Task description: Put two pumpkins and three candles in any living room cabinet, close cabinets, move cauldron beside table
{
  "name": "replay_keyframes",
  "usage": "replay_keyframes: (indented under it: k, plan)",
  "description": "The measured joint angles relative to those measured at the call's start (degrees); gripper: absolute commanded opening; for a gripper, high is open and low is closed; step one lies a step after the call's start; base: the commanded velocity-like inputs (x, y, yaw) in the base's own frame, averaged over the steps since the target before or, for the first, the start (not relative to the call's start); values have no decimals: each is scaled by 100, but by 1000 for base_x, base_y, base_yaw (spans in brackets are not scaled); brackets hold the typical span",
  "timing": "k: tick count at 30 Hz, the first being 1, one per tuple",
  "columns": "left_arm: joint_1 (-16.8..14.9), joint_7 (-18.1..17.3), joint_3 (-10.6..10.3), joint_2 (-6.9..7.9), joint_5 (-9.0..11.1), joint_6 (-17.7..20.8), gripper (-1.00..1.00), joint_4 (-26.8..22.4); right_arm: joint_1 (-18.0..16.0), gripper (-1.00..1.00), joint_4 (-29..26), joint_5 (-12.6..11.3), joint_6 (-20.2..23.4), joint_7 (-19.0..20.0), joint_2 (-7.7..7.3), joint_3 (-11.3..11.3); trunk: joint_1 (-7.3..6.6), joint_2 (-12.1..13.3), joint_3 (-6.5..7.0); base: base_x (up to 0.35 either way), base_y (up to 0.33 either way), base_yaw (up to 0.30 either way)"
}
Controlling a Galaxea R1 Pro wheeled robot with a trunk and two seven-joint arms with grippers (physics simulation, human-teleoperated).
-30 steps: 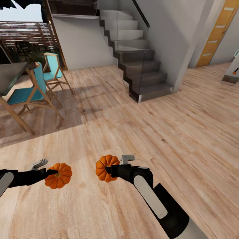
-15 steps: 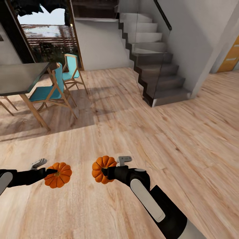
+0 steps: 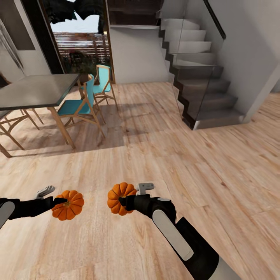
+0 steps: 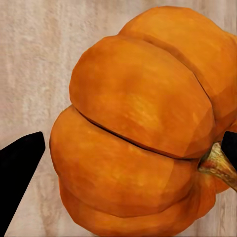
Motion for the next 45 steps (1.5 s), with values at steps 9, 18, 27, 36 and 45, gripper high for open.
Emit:
replay_keyframes:
  k: [9, 18, 27, 36, 45]
  plan:
    - [-1, -6, -3, 0, 140, 4, -100, -3, 1, -100, 0, -9, -1, -3, 0, 101, -1, 0, 51, 32, 0, 246]
    - [-1, -6, -2, 8, 121, 2, -100, -2, 0, -100, -1, 13, -5, -3, 0, 236, 0, 0, 102, 15, 0, 246]
    - [0, -6, 1, 17, 148, 1, -100, 4, 0, -100, -1, 12, -13, -3, 5, 237, 0, 0, 153, 0, 0, 246]
    - [0, -5, 3, 25, 159, 0, -100, 6, 0, -100, -1, 3, -33, -3, 9, 246, 0, 0, 204, 0, 0, 246]
    - [0, -5, 76, 27, 157, -1, -100, 109, 0, -100, -1, 2, -35, -3, 9, 246, 0, 0, 259, 1, 0, 242]
